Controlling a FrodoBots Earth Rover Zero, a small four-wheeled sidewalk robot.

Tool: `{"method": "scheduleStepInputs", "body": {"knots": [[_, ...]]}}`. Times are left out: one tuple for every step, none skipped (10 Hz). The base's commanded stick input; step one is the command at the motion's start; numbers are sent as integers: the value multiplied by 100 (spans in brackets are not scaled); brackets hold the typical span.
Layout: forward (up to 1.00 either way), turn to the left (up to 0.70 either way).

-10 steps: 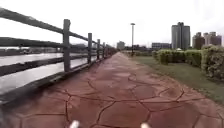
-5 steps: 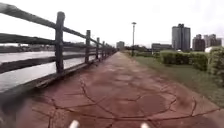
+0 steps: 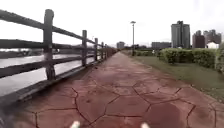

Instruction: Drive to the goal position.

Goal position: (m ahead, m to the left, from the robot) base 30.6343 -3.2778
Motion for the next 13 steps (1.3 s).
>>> {"method": "scheduleStepInputs", "body": {"knots": [[70, 0], [70, 0], [70, 0], [70, 0], [70, 0], [70, 0], [70, 0], [70, 0], [70, 0], [70, 0], [70, 0], [70, 0], [70, 0]]}}
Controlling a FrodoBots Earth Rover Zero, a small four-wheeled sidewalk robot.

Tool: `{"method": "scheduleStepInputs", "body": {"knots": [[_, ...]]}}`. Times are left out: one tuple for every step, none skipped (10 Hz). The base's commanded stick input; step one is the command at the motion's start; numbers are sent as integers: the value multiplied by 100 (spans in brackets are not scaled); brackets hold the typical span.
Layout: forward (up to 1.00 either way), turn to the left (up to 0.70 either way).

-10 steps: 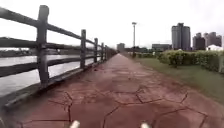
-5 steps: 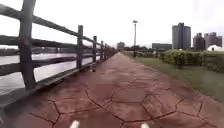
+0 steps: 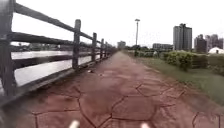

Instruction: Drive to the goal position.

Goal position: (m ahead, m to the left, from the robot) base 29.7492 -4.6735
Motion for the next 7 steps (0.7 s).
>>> {"method": "scheduleStepInputs", "body": {"knots": [[70, 0], [70, 0], [70, 0], [70, 0], [70, 0], [70, 0], [70, 0]]}}
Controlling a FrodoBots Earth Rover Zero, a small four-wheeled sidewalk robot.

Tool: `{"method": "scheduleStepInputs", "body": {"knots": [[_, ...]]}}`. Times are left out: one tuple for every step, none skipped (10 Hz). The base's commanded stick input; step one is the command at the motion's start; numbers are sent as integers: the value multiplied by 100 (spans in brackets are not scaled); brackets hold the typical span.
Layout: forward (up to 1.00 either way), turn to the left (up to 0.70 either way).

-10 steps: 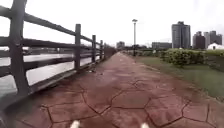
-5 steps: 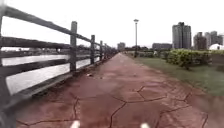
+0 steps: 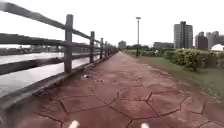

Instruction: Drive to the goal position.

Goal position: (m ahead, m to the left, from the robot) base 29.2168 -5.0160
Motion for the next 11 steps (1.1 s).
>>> {"method": "scheduleStepInputs", "body": {"knots": [[70, 0], [70, 0], [70, 0], [70, 0], [70, 0], [70, 0], [70, 0], [70, 0], [70, 0], [70, 0], [70, 0]]}}
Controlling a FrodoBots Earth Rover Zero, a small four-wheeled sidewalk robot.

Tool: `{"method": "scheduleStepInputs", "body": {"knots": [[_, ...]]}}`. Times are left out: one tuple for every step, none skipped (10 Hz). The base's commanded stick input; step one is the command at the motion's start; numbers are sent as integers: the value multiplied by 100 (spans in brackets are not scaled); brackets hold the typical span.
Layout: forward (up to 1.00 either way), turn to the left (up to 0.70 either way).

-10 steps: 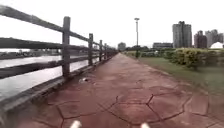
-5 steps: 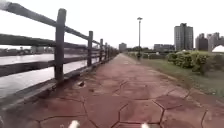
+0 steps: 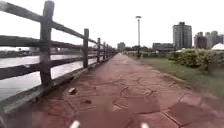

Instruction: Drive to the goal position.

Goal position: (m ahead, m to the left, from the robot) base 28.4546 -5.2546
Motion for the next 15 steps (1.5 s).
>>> {"method": "scheduleStepInputs", "body": {"knots": [[70, 0], [70, 0], [70, 0], [70, 0], [70, 0], [70, 0], [70, 0], [70, 0], [70, 0], [70, 0], [70, 0], [70, 0], [70, 0], [70, 0], [70, 0]]}}
